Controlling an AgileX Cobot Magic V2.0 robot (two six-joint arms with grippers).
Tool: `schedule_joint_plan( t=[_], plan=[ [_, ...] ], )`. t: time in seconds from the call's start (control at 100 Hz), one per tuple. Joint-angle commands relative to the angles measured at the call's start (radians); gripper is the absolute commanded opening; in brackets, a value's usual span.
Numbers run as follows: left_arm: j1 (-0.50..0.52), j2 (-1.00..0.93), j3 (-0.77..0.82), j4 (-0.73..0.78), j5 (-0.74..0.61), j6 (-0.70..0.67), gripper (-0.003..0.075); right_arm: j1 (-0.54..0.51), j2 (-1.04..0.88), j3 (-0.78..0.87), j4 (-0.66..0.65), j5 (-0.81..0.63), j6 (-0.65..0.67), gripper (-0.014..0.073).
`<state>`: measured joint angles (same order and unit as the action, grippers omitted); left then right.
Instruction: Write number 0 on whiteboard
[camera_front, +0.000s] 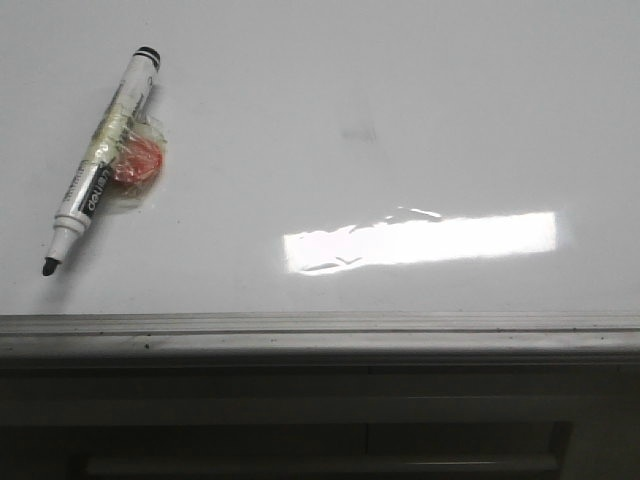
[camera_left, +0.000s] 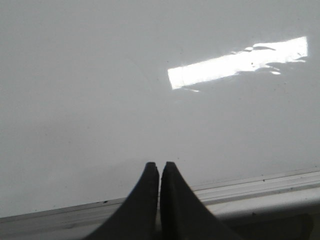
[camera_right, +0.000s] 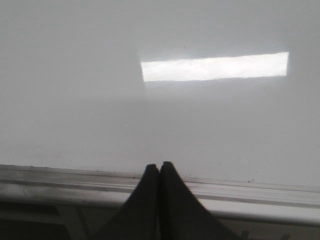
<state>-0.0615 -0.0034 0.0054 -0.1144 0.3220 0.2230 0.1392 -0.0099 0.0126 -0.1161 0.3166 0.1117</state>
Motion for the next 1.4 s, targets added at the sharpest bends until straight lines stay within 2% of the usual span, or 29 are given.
schedule_joint_plan(
  t=[0.0, 0.94, 1.01, 1.1, 1.18, 1.24, 1.3, 1.39],
  plan=[
    [0.001, -0.029, 0.031, -0.012, -0.056, -0.009, -0.002, -0.007, -0.019, 0.013, -0.004, -0.033, -0.01, -0.0059],
    [0.001, -0.029, 0.031, -0.033, -0.061, -0.009, -0.002, -0.007, -0.019, 0.013, -0.004, -0.065, -0.01, -0.0059],
    [0.001, -0.029, 0.031, -0.194, -0.101, -0.009, -0.002, -0.007, -0.019, 0.013, -0.004, -0.118, -0.01, -0.0059],
    [-0.001, -0.029, 0.031, -0.595, -0.162, -0.009, -0.002, -0.007, -0.019, 0.013, 0.036, -0.229, -0.003, -0.0059],
    [-0.001, -0.029, 0.031, -0.898, -0.18, -0.009, -0.002, -0.007, -0.019, 0.013, 0.163, -0.362, 0.01, -0.0059],
    [-0.001, -0.029, 0.029, -1.046, -0.194, -0.009, -0.002, -0.007, -0.019, 0.011, 0.263, -0.429, 0.015, -0.0059],
    [-0.001, -0.029, 0.029, -1.131, -0.188, -0.009, -0.002, -0.005, -0.019, 0.011, 0.363, -0.446, 0.042, -0.0059],
    [-0.001, -0.029, 0.026, -1.144, -0.187, -0.004, -0.002, -0.005, -0.019, 0.006, 0.496, -0.467, 0.044, -0.0059]
  ],
)
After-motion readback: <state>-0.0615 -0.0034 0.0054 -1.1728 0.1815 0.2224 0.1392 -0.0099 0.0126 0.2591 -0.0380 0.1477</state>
